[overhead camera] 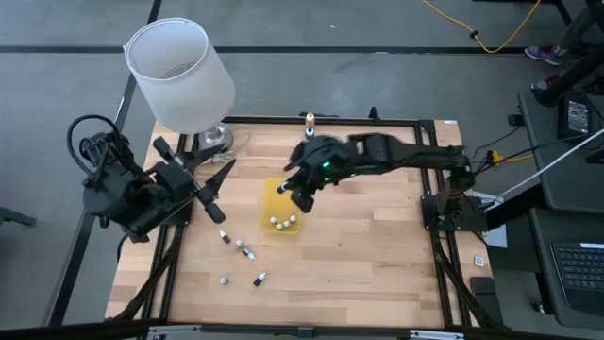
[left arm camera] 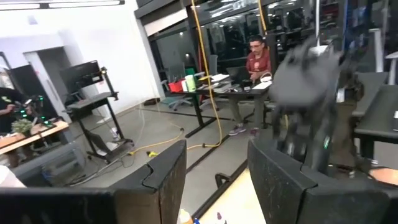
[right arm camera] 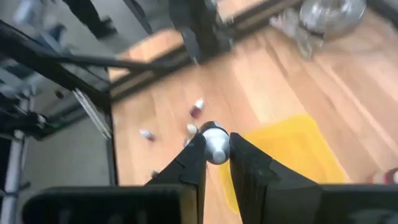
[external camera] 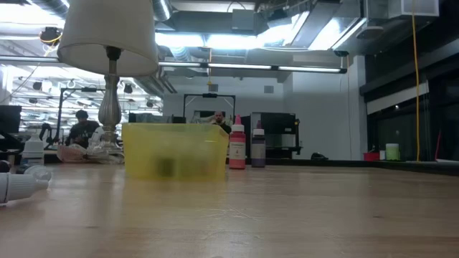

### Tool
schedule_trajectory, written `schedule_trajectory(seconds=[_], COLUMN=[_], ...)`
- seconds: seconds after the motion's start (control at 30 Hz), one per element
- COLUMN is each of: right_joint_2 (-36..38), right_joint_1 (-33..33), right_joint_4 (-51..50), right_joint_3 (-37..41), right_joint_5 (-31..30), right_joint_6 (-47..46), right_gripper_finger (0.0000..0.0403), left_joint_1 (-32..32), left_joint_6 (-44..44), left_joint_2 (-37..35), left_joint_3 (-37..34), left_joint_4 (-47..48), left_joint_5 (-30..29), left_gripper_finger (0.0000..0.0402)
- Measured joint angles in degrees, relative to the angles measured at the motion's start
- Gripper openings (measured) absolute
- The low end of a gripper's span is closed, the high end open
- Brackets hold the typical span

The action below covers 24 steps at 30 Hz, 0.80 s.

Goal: Pick & Place food coloring
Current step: Put the small red bottle into the yellow bin

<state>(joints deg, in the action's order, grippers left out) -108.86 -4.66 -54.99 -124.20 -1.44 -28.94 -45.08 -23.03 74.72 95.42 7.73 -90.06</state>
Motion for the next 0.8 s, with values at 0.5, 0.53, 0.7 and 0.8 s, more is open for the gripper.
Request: schedule_trajectory(seconds=[0.5, 0.53, 0.7, 0.8], right_joint_2=[-14.16, -15.18, -19.06, -21.22], right_joint_1=[0.00, 0.00, -0.03, -0.03], right_joint_4=[-0.86, -0.86, -0.90, -1.25], right_joint_3=[-0.04, -0.04, -0.04, -0.04], right_joint_5=[1.23, 1.53, 1.56, 1.54], right_joint_6=[5.71, 6.07, 8.45, 9.25], right_gripper_finger=[0.0063, 0.0062, 0.0060, 0.0064], left_joint_1=[-1.81, -1.81, -1.79, -1.79], left_joint_6=[2.34, 2.34, 2.34, 2.34], left_joint_2=[-0.31, -0.31, -0.31, -0.31], left_joint_3=[0.00, 0.00, -0.02, -0.02], left_joint_4=[0.04, 0.05, 0.21, 0.26], left_joint_5=[0.03, 0.03, 0.03, 0.03], left_gripper_finger=[0.0169, 0.0169, 0.0169, 0.0169])
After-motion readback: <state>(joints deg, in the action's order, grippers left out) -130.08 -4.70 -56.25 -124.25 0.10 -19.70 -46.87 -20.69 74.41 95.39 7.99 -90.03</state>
